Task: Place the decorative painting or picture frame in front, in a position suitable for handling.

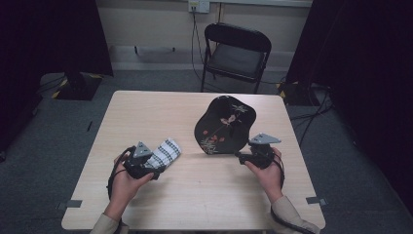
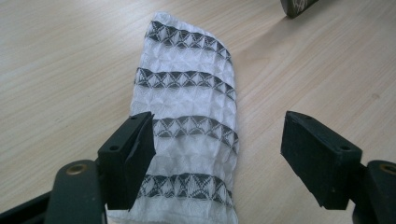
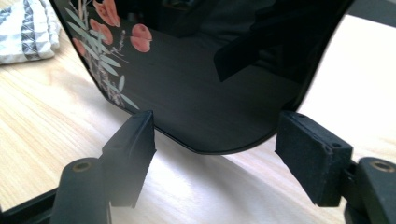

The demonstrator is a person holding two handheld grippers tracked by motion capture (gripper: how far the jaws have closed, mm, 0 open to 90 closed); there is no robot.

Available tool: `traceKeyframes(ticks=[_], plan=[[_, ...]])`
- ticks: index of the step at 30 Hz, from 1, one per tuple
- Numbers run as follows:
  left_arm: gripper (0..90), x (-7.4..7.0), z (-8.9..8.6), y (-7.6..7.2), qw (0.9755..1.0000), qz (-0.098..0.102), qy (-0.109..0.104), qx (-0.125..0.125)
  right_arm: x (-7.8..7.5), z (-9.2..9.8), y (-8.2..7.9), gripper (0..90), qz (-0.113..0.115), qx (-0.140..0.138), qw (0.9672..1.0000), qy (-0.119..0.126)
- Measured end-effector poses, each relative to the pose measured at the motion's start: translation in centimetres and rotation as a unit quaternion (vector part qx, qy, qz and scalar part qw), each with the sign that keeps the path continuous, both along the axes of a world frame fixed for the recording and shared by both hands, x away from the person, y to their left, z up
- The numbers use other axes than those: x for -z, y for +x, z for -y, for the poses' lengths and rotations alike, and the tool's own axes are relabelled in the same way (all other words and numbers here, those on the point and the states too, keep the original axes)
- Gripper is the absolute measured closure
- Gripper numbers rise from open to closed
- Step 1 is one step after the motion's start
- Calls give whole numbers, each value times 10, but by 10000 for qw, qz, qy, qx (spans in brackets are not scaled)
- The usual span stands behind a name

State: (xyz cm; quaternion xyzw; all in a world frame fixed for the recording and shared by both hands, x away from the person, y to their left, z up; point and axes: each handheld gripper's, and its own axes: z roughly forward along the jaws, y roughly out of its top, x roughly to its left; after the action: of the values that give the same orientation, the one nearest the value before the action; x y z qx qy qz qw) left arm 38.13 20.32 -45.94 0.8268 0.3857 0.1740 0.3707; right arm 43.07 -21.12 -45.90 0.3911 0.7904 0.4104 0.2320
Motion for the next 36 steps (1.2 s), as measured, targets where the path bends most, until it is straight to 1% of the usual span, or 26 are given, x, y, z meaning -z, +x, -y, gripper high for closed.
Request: traceKeyframes(ticks=[1, 2, 4, 5, 6, 9, 10, 12, 14, 15, 16, 17, 19, 21, 23, 24, 28, 29, 31, 33, 36], plan=[[259, 0, -1, 0, 10000, 4, 42, 13, 0, 2, 0, 284, -15, 14, 10000, -6], [259, 1, 0, -1, 10000, -25, -6, -21, 1, 4, 1, 279, -17, 34, 10000, -46], [259, 1, -1, -1, 10000, -46, -3, -28, 1, 8, 3, 279, -11, 73, 9999, -103], [259, 0, -1, -1, 10000, -11, 32, -23, 0, 10, 3, 277, -16, 100, 9999, -125], [258, 0, -1, -1, 10000, -7, 24, -33, 0, 12, 4, 274, -12, 119, 9998, -141], [258, -1, -1, 0, 10000, 19, -2, -39, -5, 18, 10, 269, 15, 133, 9999, -12], [258, -1, -1, 0, 10000, 4, 0, -30, -7, 18, 13, 268, 34, 123, 9999, -25], [258, -2, 0, 0, 10000, 24, 19, -18, -10, 17, 18, 263, 9, 23, 9999, -99], [258, -2, 0, 0, 10000, 15, -32, -46, -12, 13, 20, 264, -9, -113, 9999, -59], [258, -2, 0, 0, 10000, 15, -32, -46, -12, 13, 20, 264, -9, -113, 9999, -59], [258, -3, 0, 0, 10000, 24, -13, -48, -15, 7, 20, 266, 31, -285, 9996, -65], [257, -3, 0, 0, 10000, 31, -18, -52, -16, 4, 19, 247, 63, -327, 9994, -52], [258, -3, -1, 0, 10000, 49, 19, -39, -17, 0, 17, 247, 49, -290, 9995, -119], [258, -3, 0, -1, 10000, 26, -13, -30, -16, 0, 14, 247, 9, -277, 9996, -26], [258, -3, 0, -1, 10000, 24, -1, -14, -16, -1, 12, 254, 2, -282, 9996, -10], [257, -4, 1, -2, 10000, 53, -26, -30, -17, -2, 5, 265, -19, -327, 9995, -6], [257, -7, 2, -4, 10000, 79, -41, -21, -17, -9, -15, 265, -11, -474, 9989, -24], [257, -7, 2, -4, 10000, 79, -41, -21, -17, -9, -15, 265, -11, -474, 9989, -24], [258, -7, 3, -5, 10000, 57, -67, -12, -18, -14, -25, 268, 16, -611, 9981, -96], [258, -7, 4, -5, 9999, 89, -90, -33, -18, -17, -32, 281, 6, -660, 9978, -83], [257, -9, 6, -6, 9999, 113, -90, 5, -18, -20, -38, 286, 27, -673, 9977, -74]])
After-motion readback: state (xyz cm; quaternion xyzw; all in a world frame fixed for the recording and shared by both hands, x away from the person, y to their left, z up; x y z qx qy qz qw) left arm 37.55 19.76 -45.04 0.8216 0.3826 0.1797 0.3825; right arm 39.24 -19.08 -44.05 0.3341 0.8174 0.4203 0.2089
